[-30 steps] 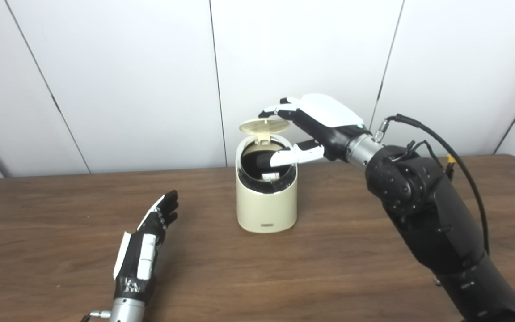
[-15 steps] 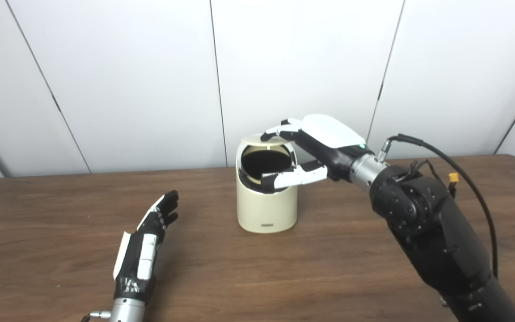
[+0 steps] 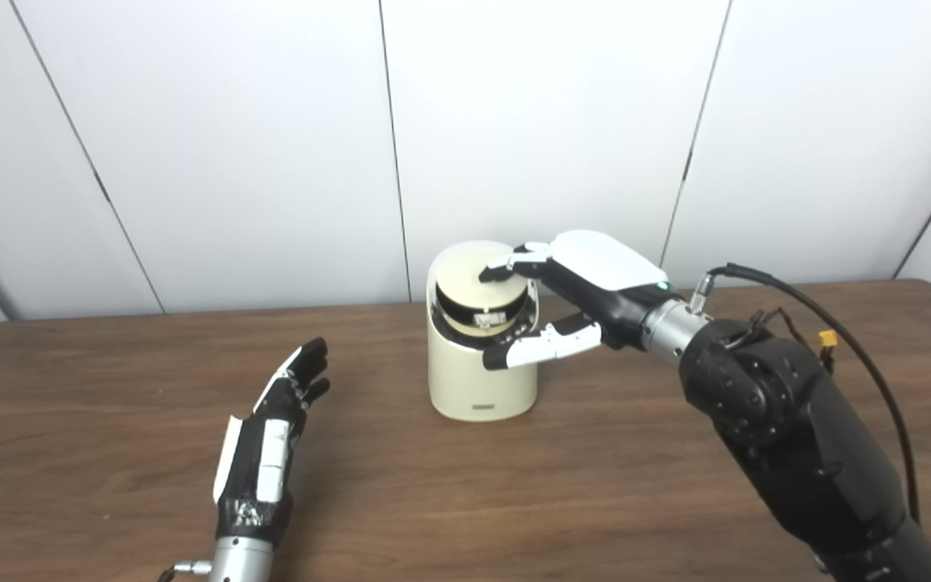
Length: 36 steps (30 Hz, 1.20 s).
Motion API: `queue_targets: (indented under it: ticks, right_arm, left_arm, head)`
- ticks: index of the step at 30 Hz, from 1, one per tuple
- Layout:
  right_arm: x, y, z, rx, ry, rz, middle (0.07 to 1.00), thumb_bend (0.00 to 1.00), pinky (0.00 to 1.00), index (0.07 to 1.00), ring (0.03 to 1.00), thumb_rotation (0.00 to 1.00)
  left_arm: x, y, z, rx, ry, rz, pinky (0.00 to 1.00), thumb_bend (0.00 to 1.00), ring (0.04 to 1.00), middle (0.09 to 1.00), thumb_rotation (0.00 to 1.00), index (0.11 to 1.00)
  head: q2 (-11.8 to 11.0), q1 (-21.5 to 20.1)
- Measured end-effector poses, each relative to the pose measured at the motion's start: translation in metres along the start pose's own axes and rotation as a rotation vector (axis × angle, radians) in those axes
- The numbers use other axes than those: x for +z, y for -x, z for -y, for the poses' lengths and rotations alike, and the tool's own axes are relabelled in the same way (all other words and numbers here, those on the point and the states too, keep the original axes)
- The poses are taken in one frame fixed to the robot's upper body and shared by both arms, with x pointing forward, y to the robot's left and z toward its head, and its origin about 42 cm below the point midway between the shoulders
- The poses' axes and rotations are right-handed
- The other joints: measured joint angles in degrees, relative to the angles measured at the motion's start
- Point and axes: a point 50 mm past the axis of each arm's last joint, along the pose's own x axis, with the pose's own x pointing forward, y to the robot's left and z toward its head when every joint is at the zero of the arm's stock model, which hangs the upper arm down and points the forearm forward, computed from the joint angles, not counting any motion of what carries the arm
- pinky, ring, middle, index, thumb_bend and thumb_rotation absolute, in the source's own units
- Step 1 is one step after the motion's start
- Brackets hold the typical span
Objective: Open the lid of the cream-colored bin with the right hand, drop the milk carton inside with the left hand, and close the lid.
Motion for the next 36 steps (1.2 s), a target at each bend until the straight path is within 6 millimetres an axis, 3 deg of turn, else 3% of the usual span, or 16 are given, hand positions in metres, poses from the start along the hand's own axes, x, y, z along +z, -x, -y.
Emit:
queue_targets:
  ticks: [7,14,24,36]
  right_arm:
    - [-0.005,-0.004,-0.009,0.018,0.020,-0.005,0.827,0.82,0.92,0.810,0.919,0.85]
    - [-0.006,-0.010,-0.016,0.016,0.066,0.003,0.833,0.85,0.98,0.819,0.921,0.88]
    - [-0.005,-0.027,-0.030,-0.035,0.064,-0.019,0.831,0.84,1.00,0.811,0.919,0.85]
    - [-0.006,-0.024,-0.040,-0.036,0.055,-0.027,0.843,0.84,1.00,0.810,0.940,0.83]
  left_arm:
    - [0.001,-0.001,0.003,0.017,-0.001,0.006,0.92,0.73,0.935,0.914,0.96,0.915]
    - [0.004,-0.005,0.004,0.038,-0.012,0.017,0.92,0.73,0.928,0.900,0.95,0.899]
    - [0.011,-0.021,0.010,0.067,-0.003,0.057,0.89,0.73,0.905,0.873,0.94,0.872]
    - [0.012,-0.022,0.010,0.087,-0.006,0.066,0.89,0.73,0.897,0.872,0.94,0.871]
  head:
    - [0.8,0.2]
    - [0.9,-0.2]
    - [-0.4,-0.5]
    - [-0.5,-0.2]
